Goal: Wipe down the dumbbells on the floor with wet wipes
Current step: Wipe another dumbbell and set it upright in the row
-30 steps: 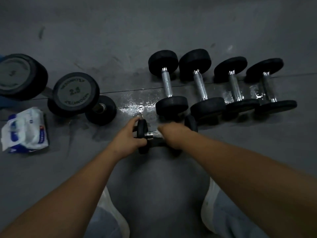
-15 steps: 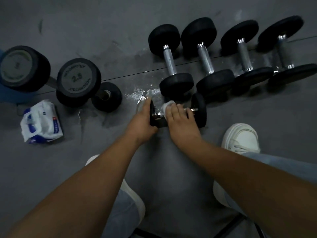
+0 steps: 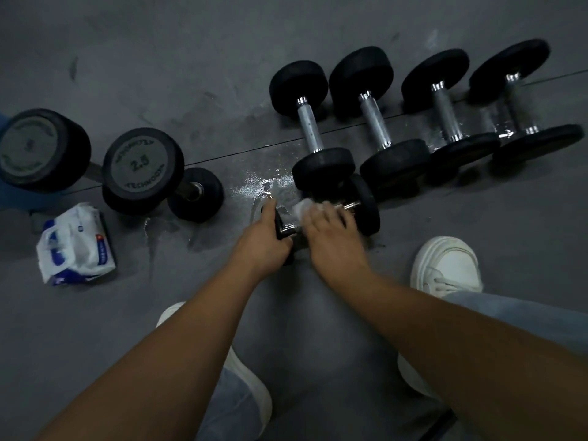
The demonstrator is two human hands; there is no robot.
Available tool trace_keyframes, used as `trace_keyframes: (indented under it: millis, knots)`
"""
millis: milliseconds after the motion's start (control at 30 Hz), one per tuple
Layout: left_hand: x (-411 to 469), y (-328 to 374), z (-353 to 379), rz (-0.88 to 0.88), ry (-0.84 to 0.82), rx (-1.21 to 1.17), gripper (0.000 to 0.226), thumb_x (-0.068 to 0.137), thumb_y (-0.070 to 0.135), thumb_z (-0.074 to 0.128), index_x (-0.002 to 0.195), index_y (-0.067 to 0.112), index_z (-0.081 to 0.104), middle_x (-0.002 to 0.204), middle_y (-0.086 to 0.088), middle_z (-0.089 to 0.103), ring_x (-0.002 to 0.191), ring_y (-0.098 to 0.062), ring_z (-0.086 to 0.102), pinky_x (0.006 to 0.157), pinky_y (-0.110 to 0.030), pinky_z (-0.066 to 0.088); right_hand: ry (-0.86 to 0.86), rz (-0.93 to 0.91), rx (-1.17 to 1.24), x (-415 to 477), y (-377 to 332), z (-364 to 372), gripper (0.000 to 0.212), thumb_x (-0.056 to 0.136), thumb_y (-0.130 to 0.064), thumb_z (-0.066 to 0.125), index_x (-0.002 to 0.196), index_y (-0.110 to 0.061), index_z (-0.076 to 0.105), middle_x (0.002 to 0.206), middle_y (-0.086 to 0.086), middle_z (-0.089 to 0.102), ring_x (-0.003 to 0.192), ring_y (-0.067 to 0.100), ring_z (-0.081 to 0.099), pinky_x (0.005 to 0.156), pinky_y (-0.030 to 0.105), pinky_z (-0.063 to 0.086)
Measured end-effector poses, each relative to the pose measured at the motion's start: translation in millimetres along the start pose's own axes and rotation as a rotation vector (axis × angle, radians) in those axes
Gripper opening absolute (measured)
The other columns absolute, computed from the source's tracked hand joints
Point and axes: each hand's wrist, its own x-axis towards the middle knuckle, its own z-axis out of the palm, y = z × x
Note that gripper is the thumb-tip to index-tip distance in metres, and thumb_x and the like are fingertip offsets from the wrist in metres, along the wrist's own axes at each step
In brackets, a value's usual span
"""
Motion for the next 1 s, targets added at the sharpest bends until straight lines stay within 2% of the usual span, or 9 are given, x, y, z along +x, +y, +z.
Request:
trace_keyframes:
  millis: [67,200,300,433,567,633,700,867,1000]
  knots:
    - [3,1,-2,0.001,-0.017,0.009,0.08,0.087,0.02,0.063,0.152,0.028,0.017,0.126,-0.019,0.062,0.11,-0.037,0.06,0.093,-0.037,0.048,0.024,-0.111,-0.019,3,2,-1,0.056,0.08,-0.019,0.03,0.127,-0.011,0.058,0.129,0.007,0.06,0.126,0.027,0.05,0.103,0.043,0.031]
    - [8,2,-5,-0.042,-0.044,0.013,0.082,0.087,0.018,0.06,0.154,0.028,0.015,0.133,-0.018,0.058,0.116,-0.036,0.058,0.098,-0.037,0.047,-0.013,0.016,-0.033,9,7,-7,0.062,0.081,-0.02,0.02,0.133,-0.01,0.051,0.135,0.01,0.055,0.129,0.028,0.045,0.104,0.044,0.028]
    - [11,3,-7,-0.045,-0.043,-0.034,0.077,0.086,0.023,0.06,0.151,0.029,0.02,0.127,-0.019,0.061,0.11,-0.036,0.06,0.095,-0.04,0.049,-0.022,-0.17,-0.04,7,-3,-1,0.059,0.081,-0.022,0.024,0.129,-0.012,0.057,0.132,0.008,0.058,0.126,0.027,0.049,0.104,0.044,0.028]
    - [13,1,-8,-0.067,-0.051,-0.013,0.083,0.084,0.017,0.06,0.153,0.032,0.016,0.13,-0.017,0.059,0.113,-0.035,0.059,0.096,-0.038,0.048,-0.02,0.036,-0.031,13,8,-9,0.071,0.079,-0.024,0.011,0.138,-0.009,0.047,0.14,0.011,0.05,0.133,0.029,0.041,0.108,0.047,0.026]
    - [12,3,-10,-0.048,-0.051,-0.045,0.078,0.086,0.024,0.06,0.152,0.032,0.019,0.127,-0.016,0.061,0.111,-0.034,0.06,0.097,-0.04,0.049,-0.027,-0.2,-0.084,6,0,0,0.055,0.088,-0.026,0.044,0.141,-0.01,0.045,0.142,0.009,0.049,0.134,0.028,0.041,0.11,0.048,0.025]
    - [13,3,-11,-0.052,-0.046,-0.005,0.078,0.085,0.023,0.059,0.152,0.032,0.019,0.128,-0.018,0.06,0.112,-0.036,0.059,0.096,-0.04,0.048,-0.053,-0.096,-0.076,17,10,-8,0.05,0.092,-0.023,0.038,0.142,-0.015,0.04,0.141,0.007,0.049,0.135,0.028,0.038,0.114,0.05,0.017]
    - [14,3,-11,-0.043,-0.041,0.059,0.078,0.086,0.024,0.057,0.152,0.034,0.017,0.129,-0.017,0.06,0.113,-0.036,0.058,0.095,-0.039,0.048,-0.07,-0.039,-0.092,25,16,-15,0.042,0.095,-0.019,0.032,0.136,-0.02,0.044,0.127,0.006,0.056,0.124,0.029,0.046,0.113,0.049,0.017]
    - [16,5,-25,-0.002,-0.088,0.101,0.076,0.087,0.032,0.059,0.152,0.036,0.019,0.143,-0.013,0.051,0.124,-0.034,0.052,0.101,-0.041,0.045,-0.19,-0.15,-0.028,37,23,-25,0.019,0.092,-0.022,0.044,0.106,-0.029,0.054,0.111,0.0,0.062,0.108,0.025,0.056,0.101,0.043,0.027]
    - [10,-1,-26,-0.034,-0.127,0.065,0.066,0.086,0.035,0.06,0.144,0.037,0.03,0.132,-0.014,0.058,0.107,-0.036,0.062,0.091,-0.04,0.053,-0.267,-0.162,0.004,37,21,-28,0.017,0.093,-0.027,0.044,0.106,-0.028,0.056,0.116,-0.001,0.061,0.112,0.023,0.056,0.095,0.04,0.033]
